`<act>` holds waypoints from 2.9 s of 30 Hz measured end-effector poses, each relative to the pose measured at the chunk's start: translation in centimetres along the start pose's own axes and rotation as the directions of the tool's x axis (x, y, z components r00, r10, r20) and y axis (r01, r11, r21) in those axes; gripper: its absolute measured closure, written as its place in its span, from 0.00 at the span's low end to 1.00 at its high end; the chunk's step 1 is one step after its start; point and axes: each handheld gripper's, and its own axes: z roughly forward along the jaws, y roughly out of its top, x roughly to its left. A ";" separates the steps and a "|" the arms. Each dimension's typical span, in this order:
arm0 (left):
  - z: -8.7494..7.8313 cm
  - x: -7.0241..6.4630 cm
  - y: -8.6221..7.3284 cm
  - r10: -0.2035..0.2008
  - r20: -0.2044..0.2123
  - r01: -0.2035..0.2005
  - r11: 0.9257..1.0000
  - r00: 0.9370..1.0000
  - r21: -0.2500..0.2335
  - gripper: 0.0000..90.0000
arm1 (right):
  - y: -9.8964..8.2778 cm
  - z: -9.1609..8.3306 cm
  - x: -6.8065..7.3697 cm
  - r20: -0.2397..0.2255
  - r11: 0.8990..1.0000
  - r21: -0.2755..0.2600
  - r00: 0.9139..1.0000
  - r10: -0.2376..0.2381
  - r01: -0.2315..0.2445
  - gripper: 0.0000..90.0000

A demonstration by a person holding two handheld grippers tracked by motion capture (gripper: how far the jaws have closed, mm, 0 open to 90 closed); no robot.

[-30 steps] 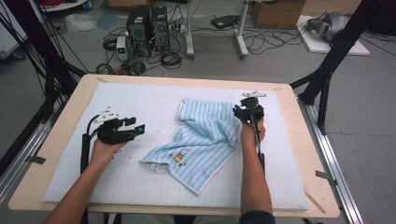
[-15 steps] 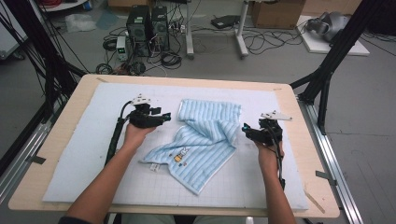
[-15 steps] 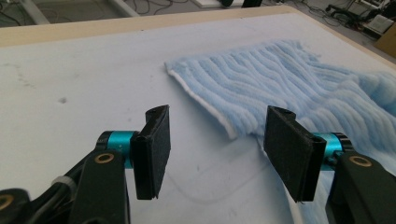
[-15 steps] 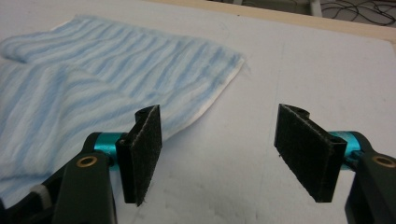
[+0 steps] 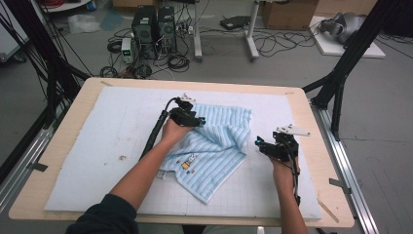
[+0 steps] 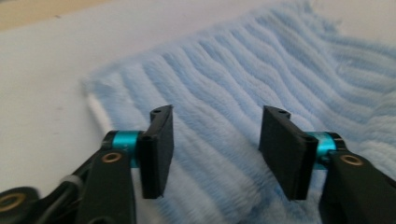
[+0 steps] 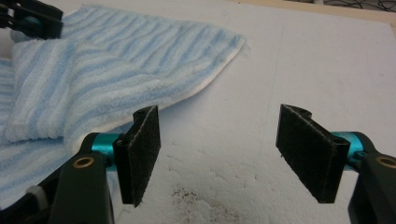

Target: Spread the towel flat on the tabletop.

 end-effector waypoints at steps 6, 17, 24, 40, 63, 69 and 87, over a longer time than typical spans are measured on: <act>0.7 -0.2 0.6 0.100 -0.060 -0.099 0.995 0.993 0.020 0.94 | -0.1 -0.3 -0.5 -0.010 0.999 -0.009 0.999 0.031 -0.031 0.33; -1.1 6.1 -0.3 -0.054 -0.201 0.051 0.999 0.978 -0.018 0.95 | -0.6 0.3 -0.6 -0.020 0.999 0.013 0.999 0.040 -0.040 0.33; -3.7 10.1 -1.4 -0.197 -0.256 0.179 0.979 0.946 -0.092 0.95 | -0.5 0.9 0.1 -0.047 1.000 0.016 0.999 0.025 -0.024 0.38; -8.7 10.5 -2.2 -0.207 -0.158 0.170 0.961 0.965 -0.217 0.47 | 1.4 3.0 7.0 -0.377 1.000 0.001 0.926 -0.022 0.024 0.59; -9.5 3.5 -6.5 -0.096 0.059 0.103 0.986 0.994 -0.130 0.53 | 0.5 3.7 4.3 -0.156 0.989 0.093 0.983 -0.096 0.111 0.67; -7.6 1.3 -6.6 -0.058 0.069 0.063 0.995 0.996 -0.081 0.52 | 0.5 3.3 3.9 -0.147 0.994 0.071 0.986 -0.078 0.089 0.59; -13.5 2.5 -9.9 0.027 -0.020 -0.028 0.997 0.999 -0.074 0.97 | 0.5 3.1 3.7 -0.181 0.998 0.045 0.982 -0.045 0.054 0.60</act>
